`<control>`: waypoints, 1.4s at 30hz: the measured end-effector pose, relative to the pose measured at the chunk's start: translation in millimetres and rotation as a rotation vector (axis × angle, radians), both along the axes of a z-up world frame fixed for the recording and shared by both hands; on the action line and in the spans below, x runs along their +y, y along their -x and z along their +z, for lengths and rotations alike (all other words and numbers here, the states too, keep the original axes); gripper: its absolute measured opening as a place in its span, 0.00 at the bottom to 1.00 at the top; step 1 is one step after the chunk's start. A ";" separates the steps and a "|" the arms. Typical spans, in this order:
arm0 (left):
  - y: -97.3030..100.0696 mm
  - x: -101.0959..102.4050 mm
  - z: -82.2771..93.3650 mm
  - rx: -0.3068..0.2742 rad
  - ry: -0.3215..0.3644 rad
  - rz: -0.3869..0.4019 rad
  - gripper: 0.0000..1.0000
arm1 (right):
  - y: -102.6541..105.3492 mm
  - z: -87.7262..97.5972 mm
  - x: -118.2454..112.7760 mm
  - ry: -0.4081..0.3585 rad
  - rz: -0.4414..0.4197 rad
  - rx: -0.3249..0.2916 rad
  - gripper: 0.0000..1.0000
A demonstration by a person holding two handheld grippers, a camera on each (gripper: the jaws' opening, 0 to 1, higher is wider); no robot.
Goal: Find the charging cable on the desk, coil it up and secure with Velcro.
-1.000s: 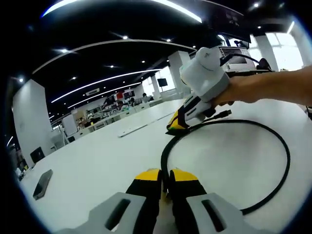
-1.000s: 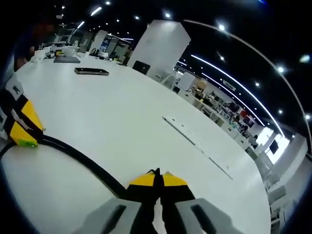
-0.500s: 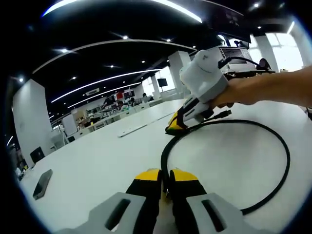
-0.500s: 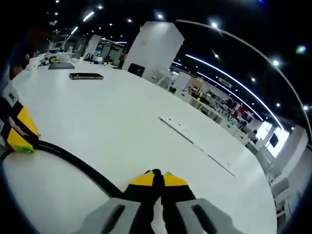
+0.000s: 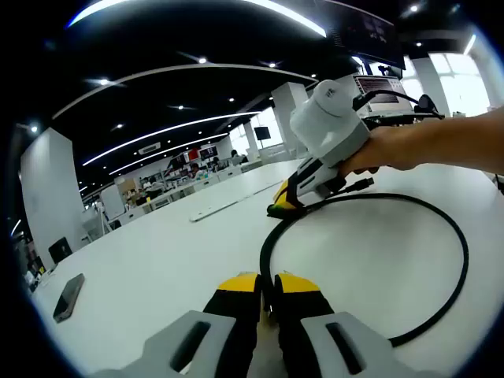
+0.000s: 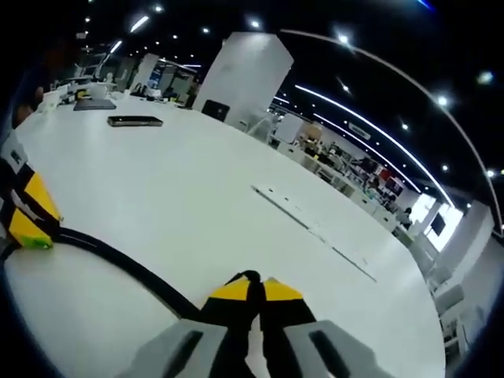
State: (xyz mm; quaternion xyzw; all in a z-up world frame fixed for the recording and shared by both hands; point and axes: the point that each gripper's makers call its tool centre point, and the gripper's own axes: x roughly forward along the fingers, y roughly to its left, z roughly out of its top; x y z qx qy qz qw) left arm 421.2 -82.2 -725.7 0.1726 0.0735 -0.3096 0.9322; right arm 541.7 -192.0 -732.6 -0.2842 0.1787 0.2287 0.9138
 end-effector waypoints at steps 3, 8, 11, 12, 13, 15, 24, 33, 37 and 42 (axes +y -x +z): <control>0.3 -0.6 0.1 0.000 -0.001 0.000 0.08 | 1.6 0.2 -0.3 0.001 -0.006 0.003 0.05; 0.4 -0.3 0.5 -0.002 -0.002 0.000 0.08 | 4.9 1.4 0.7 0.024 0.003 -0.010 0.05; 0.5 0.0 0.8 -0.002 -0.003 -0.001 0.08 | 8.8 2.8 2.0 0.036 0.011 -0.019 0.05; 0.6 0.2 0.7 -0.002 -0.003 -0.001 0.08 | 9.7 3.1 2.3 0.035 0.012 -0.017 0.05; 0.8 0.4 0.8 -0.003 -0.003 -0.001 0.08 | 10.3 3.3 2.7 0.035 0.015 -0.016 0.05; 1.1 0.5 0.9 -0.003 -0.003 -0.001 0.08 | 12.2 3.6 3.3 0.032 0.017 -0.011 0.05; 0.2 1.4 1.2 -0.004 -0.003 -0.001 0.08 | 18.2 2.8 3.4 -0.010 0.010 0.027 0.03; 0.0 1.0 1.4 -0.005 -0.004 -0.002 0.08 | 22.5 2.0 2.8 -0.048 0.008 0.057 0.03; -0.2 0.6 1.3 -0.006 -0.004 -0.002 0.08 | 23.4 2.0 2.3 -0.059 0.009 0.058 0.03; -0.1 0.9 1.0 -0.006 -0.004 -0.002 0.08 | 24.4 1.8 1.9 -0.072 0.008 0.062 0.03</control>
